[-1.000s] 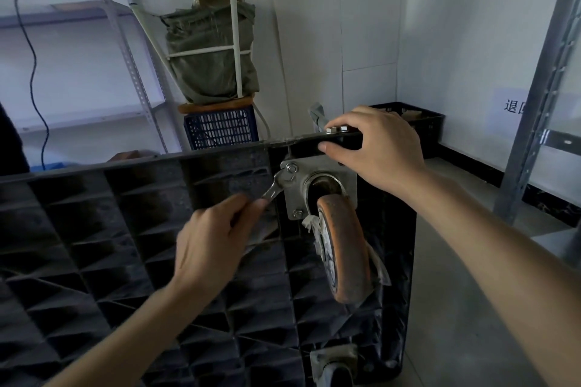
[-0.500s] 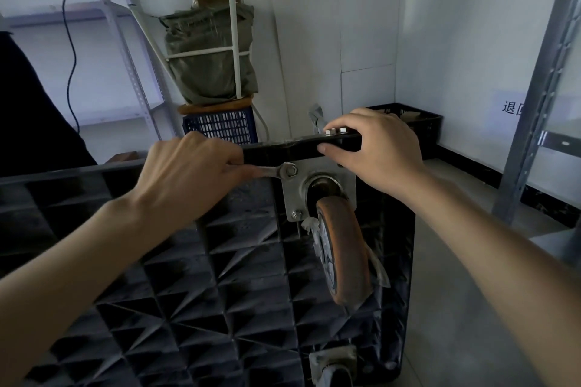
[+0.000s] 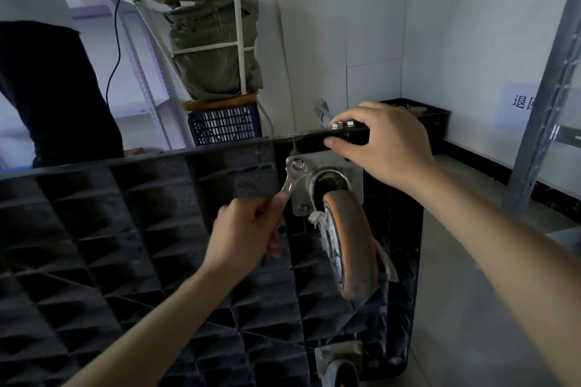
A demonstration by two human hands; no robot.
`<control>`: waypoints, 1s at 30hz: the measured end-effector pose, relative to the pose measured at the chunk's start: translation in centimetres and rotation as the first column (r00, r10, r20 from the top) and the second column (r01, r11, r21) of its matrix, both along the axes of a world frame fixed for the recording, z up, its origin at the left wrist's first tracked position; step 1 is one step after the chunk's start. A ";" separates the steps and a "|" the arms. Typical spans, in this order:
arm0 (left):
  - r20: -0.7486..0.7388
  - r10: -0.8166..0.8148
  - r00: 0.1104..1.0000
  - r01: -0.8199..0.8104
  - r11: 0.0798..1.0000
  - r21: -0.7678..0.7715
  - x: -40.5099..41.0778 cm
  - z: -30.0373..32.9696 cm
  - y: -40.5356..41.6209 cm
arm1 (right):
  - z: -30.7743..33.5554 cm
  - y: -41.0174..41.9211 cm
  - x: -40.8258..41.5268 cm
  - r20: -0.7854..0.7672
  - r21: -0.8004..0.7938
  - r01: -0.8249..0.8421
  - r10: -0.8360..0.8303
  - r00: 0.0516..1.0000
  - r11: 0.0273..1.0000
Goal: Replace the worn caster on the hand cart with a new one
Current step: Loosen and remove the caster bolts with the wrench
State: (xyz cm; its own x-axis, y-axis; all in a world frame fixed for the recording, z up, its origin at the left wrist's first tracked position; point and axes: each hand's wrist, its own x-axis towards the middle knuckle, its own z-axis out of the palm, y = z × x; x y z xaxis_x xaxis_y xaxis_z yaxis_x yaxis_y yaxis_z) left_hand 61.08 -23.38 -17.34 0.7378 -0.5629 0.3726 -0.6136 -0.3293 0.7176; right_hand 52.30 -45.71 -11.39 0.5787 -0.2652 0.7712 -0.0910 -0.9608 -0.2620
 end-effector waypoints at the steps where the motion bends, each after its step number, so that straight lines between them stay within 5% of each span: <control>1: -0.078 -0.014 0.997 0.010 0.999 -0.047 -0.4 -0.5 -0.4 | 0.0 0.0 0.0 0.001 -0.001 0.001 -0.001 1.000 1.000; 6: -0.327 -0.133 0.935 0.054 0.969 -0.241 -1.8 -1.7 -1.9 | -0.1 -0.1 0.1 0.003 -0.006 -0.001 0.001 1.000 1.000; 11: -0.301 -0.116 0.947 0.021 0.954 -0.300 -2.8 -3.0 -1.1 | -0.1 -0.2 0.1 0.003 -0.002 -0.002 0.002 1.000 1.000; 17: 0.082 0.098 0.992 -0.084 0.984 -0.155 -1.1 -1.0 1.7 | -0.1 -0.2 0.1 0.003 -0.004 -0.011 0.011 1.000 1.000; 22: 0.459 0.110 0.882 -0.131 0.991 0.014 1.0 2.1 3.2 | -0.1 -0.2 0.2 0.002 -0.002 -0.008 0.008 1.000 1.000; 30: 0.677 0.059 0.734 -0.200 0.971 0.132 2.9 5.3 3.1 | 0.0 -0.1 0.0 -0.002 -0.004 -0.002 0.002 1.000 1.000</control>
